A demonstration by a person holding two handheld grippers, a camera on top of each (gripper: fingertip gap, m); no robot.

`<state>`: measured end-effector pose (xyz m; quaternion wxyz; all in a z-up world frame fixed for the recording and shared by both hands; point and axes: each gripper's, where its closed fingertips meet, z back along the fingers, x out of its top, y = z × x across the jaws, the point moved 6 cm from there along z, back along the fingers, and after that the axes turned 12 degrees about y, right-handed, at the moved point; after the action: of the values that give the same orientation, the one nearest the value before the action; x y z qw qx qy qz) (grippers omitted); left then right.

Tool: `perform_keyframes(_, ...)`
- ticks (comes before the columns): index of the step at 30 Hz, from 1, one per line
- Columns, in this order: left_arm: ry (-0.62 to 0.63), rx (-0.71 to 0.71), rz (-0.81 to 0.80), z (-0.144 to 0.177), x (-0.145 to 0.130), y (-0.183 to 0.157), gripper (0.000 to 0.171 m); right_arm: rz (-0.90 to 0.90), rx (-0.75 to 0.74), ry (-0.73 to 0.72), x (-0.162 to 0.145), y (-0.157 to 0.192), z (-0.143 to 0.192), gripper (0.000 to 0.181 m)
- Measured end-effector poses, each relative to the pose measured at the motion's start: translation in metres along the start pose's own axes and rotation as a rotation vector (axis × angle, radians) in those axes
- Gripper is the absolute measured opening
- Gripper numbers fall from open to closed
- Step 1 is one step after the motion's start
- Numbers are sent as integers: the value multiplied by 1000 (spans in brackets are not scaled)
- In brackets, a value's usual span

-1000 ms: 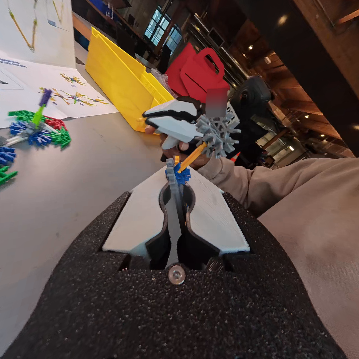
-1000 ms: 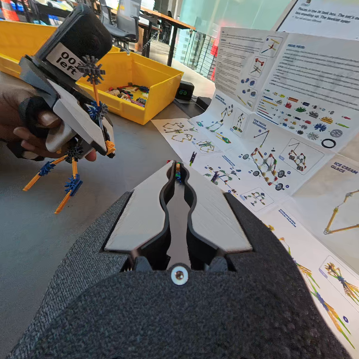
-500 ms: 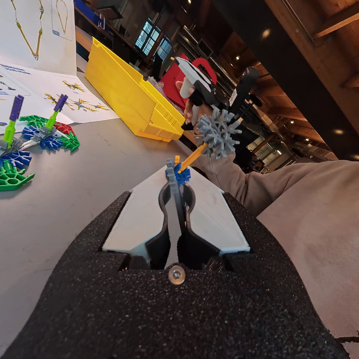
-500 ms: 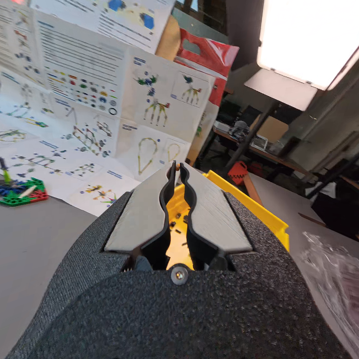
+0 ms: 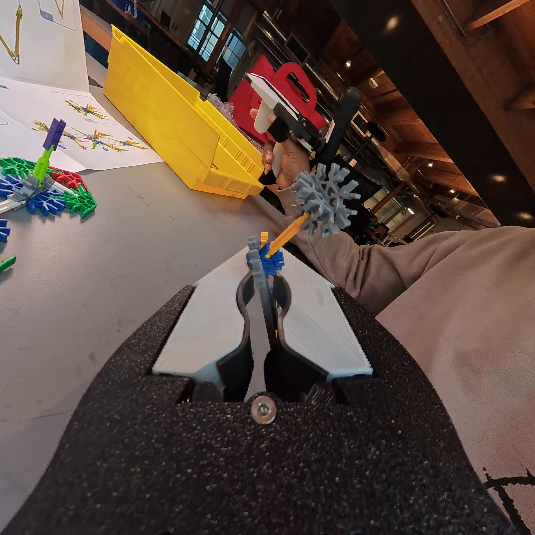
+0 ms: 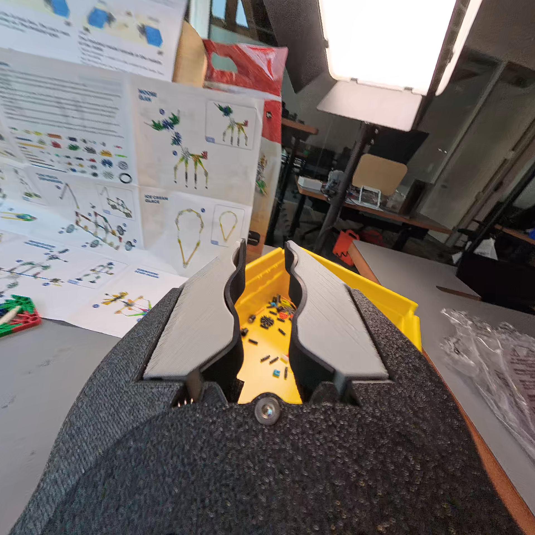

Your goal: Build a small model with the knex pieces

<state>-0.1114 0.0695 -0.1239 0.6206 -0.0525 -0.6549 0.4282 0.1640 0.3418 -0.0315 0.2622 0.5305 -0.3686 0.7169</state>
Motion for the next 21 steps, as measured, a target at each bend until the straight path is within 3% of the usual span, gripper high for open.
perform_keyframes(3, 0, 26, -35, 3, 3, 2, 2, 27, 196, -134, 19, 40, 8, 21)
perform_keyframes(6, -19, 61, -119, 9, 16, 7, 2, 105, 542, -195, 34, 111, 15, 17)
perform_keyframes(9, -87, 83, -175, 14, 44, 18, 3, 151, 871, -204, 47, 183, 16, 14)
perform_keyframes(12, -175, 49, -222, 19, 76, 23, 3, 149, 1131, -188, 70, 233, 12, 14)
perform_keyframes(16, -188, 41, -330, 26, 97, 28, 2, 222, 1235, -104, 83, 266, -2, 17)
perform_keyframes(21, -281, -13, -277, 51, 93, 28, 3, 247, 1292, 16, 43, 274, -2, 18)
